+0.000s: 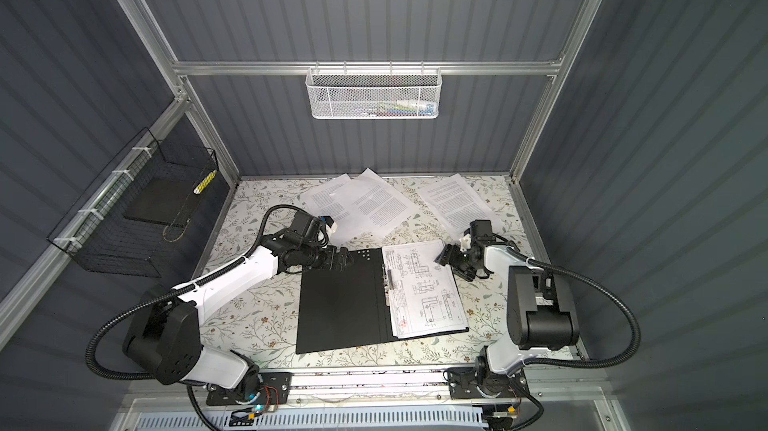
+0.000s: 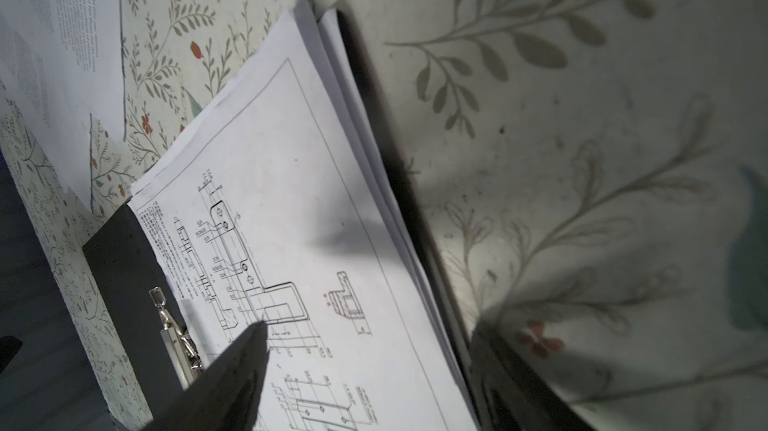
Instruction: Put the files into the folder
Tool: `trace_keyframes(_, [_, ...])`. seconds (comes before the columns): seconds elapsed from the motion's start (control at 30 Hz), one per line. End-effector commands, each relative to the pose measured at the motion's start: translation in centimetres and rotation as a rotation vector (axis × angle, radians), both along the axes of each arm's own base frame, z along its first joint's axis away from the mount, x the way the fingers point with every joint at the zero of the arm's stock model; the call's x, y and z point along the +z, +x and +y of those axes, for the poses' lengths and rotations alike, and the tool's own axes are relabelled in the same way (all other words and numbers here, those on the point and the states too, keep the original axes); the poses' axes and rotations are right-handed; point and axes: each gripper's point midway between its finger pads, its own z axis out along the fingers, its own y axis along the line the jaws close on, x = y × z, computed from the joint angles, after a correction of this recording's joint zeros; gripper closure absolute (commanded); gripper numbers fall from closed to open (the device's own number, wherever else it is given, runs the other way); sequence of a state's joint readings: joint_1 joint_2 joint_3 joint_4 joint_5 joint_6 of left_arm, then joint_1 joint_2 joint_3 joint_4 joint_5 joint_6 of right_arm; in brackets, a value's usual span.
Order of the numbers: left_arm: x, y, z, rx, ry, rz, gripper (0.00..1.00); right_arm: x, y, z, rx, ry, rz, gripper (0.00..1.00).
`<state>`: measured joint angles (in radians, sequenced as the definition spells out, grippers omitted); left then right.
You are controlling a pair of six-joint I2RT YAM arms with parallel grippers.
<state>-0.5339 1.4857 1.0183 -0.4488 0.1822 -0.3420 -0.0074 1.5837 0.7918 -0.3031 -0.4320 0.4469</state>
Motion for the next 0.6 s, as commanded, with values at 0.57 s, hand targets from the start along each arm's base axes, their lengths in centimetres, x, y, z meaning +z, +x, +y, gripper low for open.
trace_keyframes(0.57, [4.9,5.8,5.8,0.313,-0.192,0.053,0.00,1.6,-2.0,6.7,-0.104,0.107,0.008,0.23])
